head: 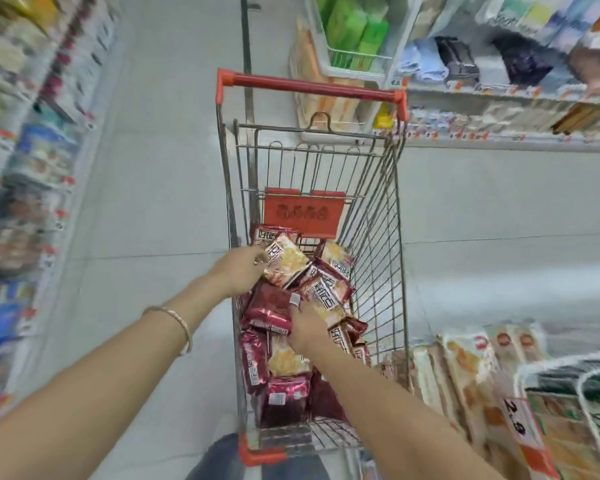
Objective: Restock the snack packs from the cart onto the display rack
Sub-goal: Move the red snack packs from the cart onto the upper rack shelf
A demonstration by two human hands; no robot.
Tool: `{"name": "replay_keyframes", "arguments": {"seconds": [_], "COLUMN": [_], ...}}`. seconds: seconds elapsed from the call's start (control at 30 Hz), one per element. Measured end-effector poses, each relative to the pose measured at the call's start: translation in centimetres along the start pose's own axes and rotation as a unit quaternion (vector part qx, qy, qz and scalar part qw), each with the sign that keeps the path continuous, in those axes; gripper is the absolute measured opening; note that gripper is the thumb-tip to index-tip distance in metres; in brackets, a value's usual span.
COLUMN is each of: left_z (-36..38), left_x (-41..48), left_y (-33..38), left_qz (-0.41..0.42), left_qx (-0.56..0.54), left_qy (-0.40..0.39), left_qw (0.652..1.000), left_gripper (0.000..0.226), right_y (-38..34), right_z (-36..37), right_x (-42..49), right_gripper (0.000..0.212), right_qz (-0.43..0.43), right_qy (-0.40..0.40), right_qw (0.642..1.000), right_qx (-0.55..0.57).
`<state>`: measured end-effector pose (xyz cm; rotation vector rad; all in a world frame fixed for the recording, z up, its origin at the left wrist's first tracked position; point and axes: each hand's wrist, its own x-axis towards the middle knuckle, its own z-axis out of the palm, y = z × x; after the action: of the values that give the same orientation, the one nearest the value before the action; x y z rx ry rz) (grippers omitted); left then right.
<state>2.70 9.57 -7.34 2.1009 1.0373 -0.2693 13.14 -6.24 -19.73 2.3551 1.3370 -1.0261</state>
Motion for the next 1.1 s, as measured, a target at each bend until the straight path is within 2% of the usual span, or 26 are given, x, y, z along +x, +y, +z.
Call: {"name": "replay_keyframes", "arguments": {"seconds": [0.1,0.2,0.27,0.33,0.37,0.43,0.5,0.57,0.6,0.63,0.67,0.7,0.73,0.77,0.8,0.83,0.87,0.93,0.97,1.03,1.1], "left_z": [1.8,3.0,3.2,3.1,3.0,2.9,3.7,4.8,5.4,5.9,6.2,6.6,7.0,7.3,7.4,7.4,7.2,6.5,6.1,5.4,4.9], "left_x": [2.0,3.3,3.8,4.1,4.1,3.9,3.9,3.9,4.1,4.3,4.3,4.4,4.5,4.6,4.6,4.8,4.9,4.9,4.9,4.8,4.5], "left_y": [-0.2,-0.6,-0.6,-0.2,0.1,1.0,1.5,1.8,2.0,2.1,2.3,2.5,2.4,2.1,1.8,1.3,1.1,0.7,0.7,0.8,1.0], "left_qz": [-0.024,-0.054,-0.076,-0.093,-0.095,-0.103,-0.132,-0.158,-0.174,-0.194,-0.205,-0.210,-0.222,-0.240,-0.256,-0.266,-0.274,-0.272,-0.273,-0.268,-0.258], "left_qx": [-0.037,-0.087,-0.118,-0.146,-0.166,-0.219,-0.256,-0.313,-0.362,-0.419,-0.459,-0.480,-0.487,-0.485,-0.481,-0.482,-0.479,-0.469,-0.467,-0.468,-0.475], "left_qy": [0.006,0.010,0.017,0.036,0.043,0.028,-0.034,-0.104,-0.115,-0.110,-0.092,-0.061,-0.017,0.031,0.071,0.101,0.123,0.156,0.169,0.188,0.194], "left_qw": [0.999,0.995,0.990,0.984,0.980,0.970,0.957,0.931,0.908,0.880,0.860,0.849,0.845,0.840,0.836,0.829,0.825,0.826,0.824,0.821,0.819], "left_gripper": [0.030,0.031,0.031,0.034,0.040,0.057,0.084,0.104,0.110,0.116,0.114,0.103,0.088,0.086,0.087,0.091,0.096,0.098,0.089,0.067,0.056], "right_y": [0.5,2.4,4.2,5.8,6.5,8.4,10.4,11.1,11.2,11.2,11.1,11.3,11.4,11.9,12.3,12.5,12.3,11.4,11.0,11.2,12.1], "right_z": [2.2,3.4,2.6,0.7,-0.7,-3.2,-5.7,-7.7,-8.5,-8.9,-9.1,-8.4,-7.4,-5.9,-4.5,-2.8,-1.2,0.9,1.4,2.0,1.9], "right_x": [2.4,4.0,4.2,3.6,3.1,3.1,3.2,3.0,2.9,3.1,3.1,3.5,4.2,5.0,5.5,5.8,5.9,5.7,5.5,5.8,6.0], "right_gripper": [0.087,0.092,0.081,0.068,0.058,0.044,0.055,0.042,0.037,0.042,0.052,0.059,0.057,0.050,0.041,0.042,0.053,0.089,0.096,0.082,0.063], "right_qz": [-0.010,-0.075,-0.138,-0.154,-0.131,-0.066,-0.021,-0.049,-0.072,-0.077,-0.053,-0.022,0.028,0.079,0.112,0.127,0.138,0.168,0.181,0.197,0.194], "right_qy": [-0.012,0.045,0.071,0.096,0.104,0.082,0.027,-0.087,-0.148,-0.175,-0.178,-0.154,-0.100,-0.041,-0.023,-0.042,-0.071,-0.083,-0.070,-0.054,-0.039], "right_qw": [0.998,0.991,0.987,0.977,0.962,0.902,0.863,0.802,0.760,0.727,0.711,0.716,0.754,0.822,0.891,0.928,0.944,0.934,0.928,0.932,0.938], "right_qx": [-0.065,-0.099,-0.038,0.112,0.216,0.418,0.504,0.589,0.629,0.660,0.678,0.680,0.648,0.563,0.440,0.346,0.292,0.304,0.318,0.300,0.286]}}
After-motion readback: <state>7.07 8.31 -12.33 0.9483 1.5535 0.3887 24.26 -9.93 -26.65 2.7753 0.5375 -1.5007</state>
